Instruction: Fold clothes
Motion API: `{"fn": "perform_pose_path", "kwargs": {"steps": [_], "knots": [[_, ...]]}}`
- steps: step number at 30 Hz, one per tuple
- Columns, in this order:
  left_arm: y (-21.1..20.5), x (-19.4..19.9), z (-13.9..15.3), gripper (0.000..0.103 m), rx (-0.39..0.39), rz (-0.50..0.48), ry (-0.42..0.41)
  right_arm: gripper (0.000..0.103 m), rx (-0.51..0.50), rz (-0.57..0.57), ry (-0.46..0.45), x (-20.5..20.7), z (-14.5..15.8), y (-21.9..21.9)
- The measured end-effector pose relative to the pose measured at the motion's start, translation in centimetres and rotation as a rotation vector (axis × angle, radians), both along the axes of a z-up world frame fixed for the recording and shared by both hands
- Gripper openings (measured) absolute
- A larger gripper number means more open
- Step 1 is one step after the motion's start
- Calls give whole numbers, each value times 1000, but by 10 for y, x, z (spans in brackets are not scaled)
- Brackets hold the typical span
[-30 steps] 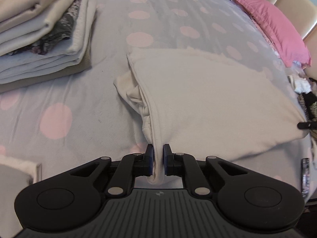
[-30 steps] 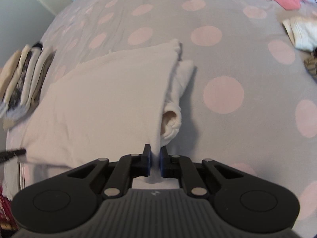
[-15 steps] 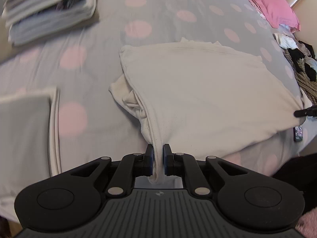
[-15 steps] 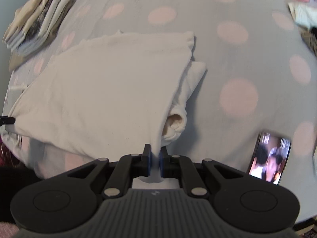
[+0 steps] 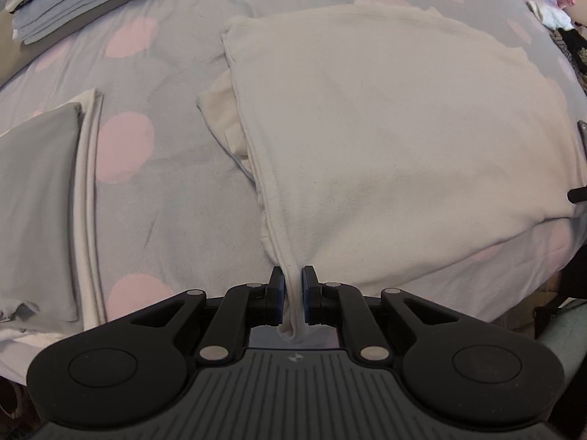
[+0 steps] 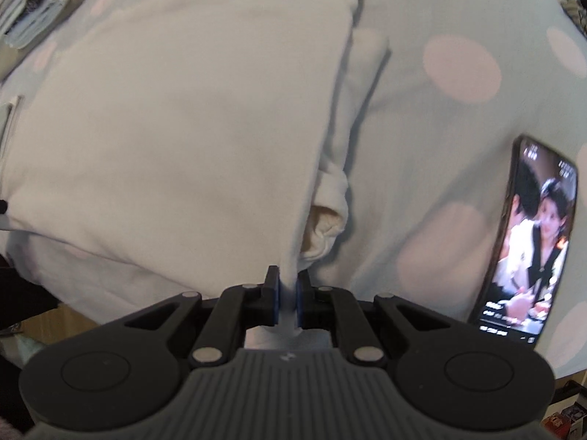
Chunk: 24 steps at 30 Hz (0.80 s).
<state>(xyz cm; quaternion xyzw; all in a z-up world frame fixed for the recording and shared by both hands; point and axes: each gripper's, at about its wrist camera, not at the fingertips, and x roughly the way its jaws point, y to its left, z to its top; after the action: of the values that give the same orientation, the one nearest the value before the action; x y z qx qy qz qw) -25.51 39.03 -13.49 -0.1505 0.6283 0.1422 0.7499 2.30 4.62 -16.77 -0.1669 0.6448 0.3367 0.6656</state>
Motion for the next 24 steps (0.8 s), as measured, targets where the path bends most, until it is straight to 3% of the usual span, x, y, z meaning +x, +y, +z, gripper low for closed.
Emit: {"fn": "perform_pose_path", "kwargs": {"steps": [5, 6, 8, 10, 13, 17, 24], "knots": [[4, 0, -7, 18, -22, 36, -7, 18, 32, 6, -16, -3, -2, -4], [5, -2, -3, 21, -16, 39, -22, 37, 35, 1, -22, -4, 0, -7], [5, -4, 7, 38, 8, 47, -53, 53, 30, 3, -70, -9, 8, -9], [6, -8, 19, 48, 47, 83, -95, 54, 23, 23, -152, -16, 17, -10], [6, -9, 31, 48, 109, 123, -146, 55, 32, 50, -281, -22, 32, -4], [-1, 5, 38, 48, 195, 94, -166, 55, 82, 40, -324, -19, 36, 17], [3, 47, 36, 48, 123, 106, -183, 56, 58, -57, -320, 8, 27, 33]]}}
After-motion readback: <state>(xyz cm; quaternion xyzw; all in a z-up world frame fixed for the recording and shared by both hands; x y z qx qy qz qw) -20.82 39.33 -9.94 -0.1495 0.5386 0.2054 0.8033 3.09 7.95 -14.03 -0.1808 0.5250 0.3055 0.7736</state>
